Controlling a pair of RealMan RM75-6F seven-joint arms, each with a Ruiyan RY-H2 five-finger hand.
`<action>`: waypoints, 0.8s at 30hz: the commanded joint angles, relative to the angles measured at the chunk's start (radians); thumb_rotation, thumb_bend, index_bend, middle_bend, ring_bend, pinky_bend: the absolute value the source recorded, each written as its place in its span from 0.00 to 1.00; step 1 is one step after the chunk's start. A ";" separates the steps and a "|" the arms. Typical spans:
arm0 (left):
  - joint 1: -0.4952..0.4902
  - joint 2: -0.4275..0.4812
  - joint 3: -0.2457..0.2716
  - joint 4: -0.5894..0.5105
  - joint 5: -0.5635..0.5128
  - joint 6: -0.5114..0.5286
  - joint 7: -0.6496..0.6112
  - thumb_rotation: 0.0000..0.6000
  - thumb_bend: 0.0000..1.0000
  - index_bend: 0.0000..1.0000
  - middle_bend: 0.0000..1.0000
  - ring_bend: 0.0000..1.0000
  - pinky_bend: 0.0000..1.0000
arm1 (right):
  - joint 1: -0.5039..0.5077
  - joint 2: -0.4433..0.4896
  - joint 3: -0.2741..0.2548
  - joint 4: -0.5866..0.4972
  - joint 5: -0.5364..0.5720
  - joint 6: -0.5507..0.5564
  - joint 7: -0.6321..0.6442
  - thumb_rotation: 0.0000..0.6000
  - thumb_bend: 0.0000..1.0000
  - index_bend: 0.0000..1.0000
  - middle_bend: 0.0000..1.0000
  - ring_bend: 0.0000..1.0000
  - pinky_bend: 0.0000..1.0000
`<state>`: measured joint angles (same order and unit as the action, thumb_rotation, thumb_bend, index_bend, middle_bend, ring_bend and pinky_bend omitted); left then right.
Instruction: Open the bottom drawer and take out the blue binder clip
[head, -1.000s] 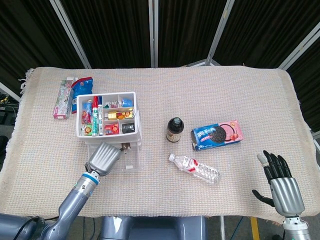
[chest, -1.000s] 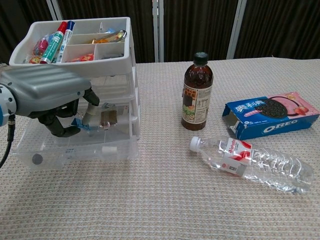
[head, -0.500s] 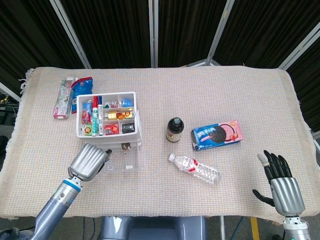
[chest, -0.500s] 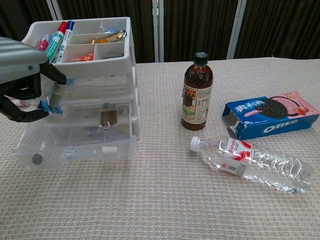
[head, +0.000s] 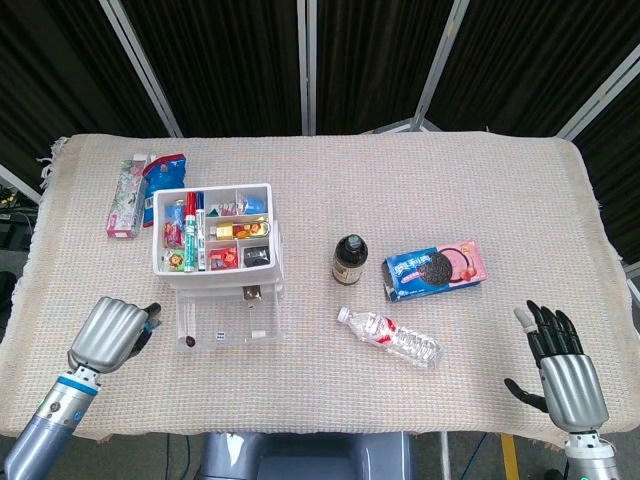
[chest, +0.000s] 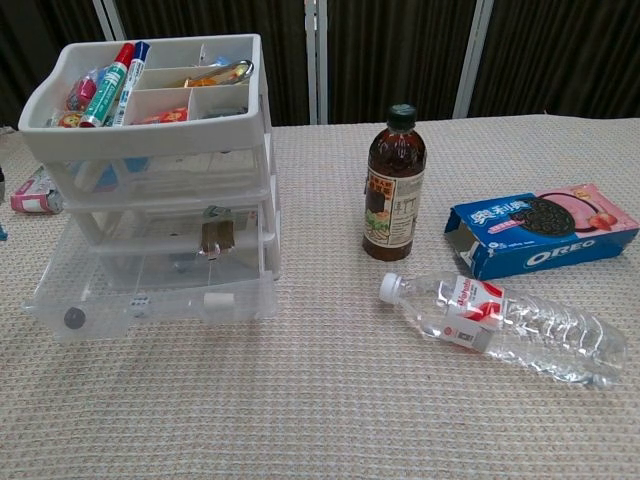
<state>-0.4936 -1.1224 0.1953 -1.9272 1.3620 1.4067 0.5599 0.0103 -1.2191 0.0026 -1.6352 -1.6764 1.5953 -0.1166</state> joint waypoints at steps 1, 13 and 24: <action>0.040 -0.034 0.010 0.112 0.016 -0.012 -0.081 1.00 0.42 0.58 1.00 0.95 0.79 | 0.001 -0.004 -0.001 0.000 -0.001 -0.004 -0.007 1.00 0.00 0.00 0.00 0.00 0.00; 0.070 -0.183 -0.071 0.353 -0.038 -0.106 -0.167 1.00 0.42 0.57 1.00 0.95 0.79 | 0.003 -0.007 0.002 0.000 0.010 -0.010 -0.012 1.00 0.00 0.00 0.00 0.00 0.00; 0.103 -0.259 -0.116 0.422 -0.022 -0.080 -0.160 1.00 0.31 0.45 1.00 0.95 0.78 | 0.002 -0.007 0.001 0.002 0.012 -0.011 -0.014 1.00 0.00 0.00 0.00 0.00 0.00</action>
<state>-0.3936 -1.3802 0.0808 -1.5058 1.3358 1.3226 0.4020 0.0128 -1.2255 0.0042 -1.6337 -1.6650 1.5847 -0.1301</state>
